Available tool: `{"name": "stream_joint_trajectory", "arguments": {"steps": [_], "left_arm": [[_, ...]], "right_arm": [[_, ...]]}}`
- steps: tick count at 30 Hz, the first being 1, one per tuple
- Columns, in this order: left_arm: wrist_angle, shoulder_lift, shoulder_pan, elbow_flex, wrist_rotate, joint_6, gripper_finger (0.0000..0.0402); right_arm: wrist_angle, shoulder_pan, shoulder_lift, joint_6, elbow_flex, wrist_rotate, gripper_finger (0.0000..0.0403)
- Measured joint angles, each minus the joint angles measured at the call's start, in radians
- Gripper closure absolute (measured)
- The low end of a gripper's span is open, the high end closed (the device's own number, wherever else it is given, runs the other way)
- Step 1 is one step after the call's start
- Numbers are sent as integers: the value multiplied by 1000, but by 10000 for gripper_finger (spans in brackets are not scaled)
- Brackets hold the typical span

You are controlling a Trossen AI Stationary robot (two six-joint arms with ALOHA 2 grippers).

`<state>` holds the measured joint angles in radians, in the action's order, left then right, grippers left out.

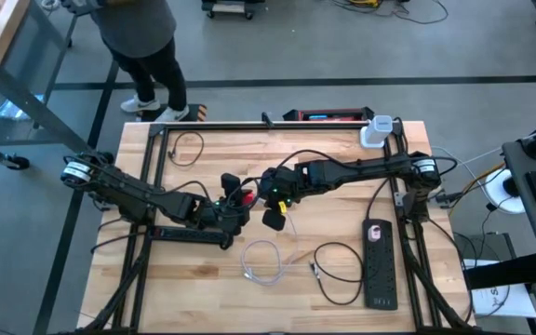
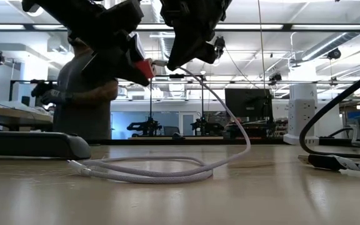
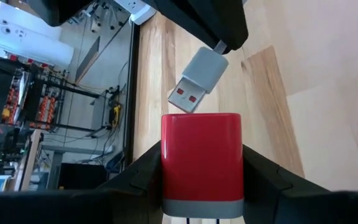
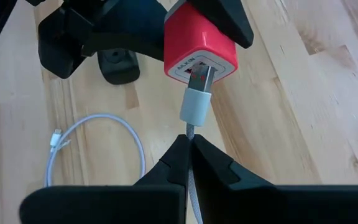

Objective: Insert USB
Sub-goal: Insert the white charger cable into the red charger adapter

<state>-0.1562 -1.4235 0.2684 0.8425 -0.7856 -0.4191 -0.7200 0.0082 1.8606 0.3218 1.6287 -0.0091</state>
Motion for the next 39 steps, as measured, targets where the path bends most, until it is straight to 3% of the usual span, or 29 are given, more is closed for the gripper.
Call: {"name": "stream_joint_trajectory", "arguments": {"steps": [39], "left_arm": [[33, 0, 19, 0, -9, 10, 268]], "right_arm": [[-26, 0, 2, -10, 0, 6, 403]]}}
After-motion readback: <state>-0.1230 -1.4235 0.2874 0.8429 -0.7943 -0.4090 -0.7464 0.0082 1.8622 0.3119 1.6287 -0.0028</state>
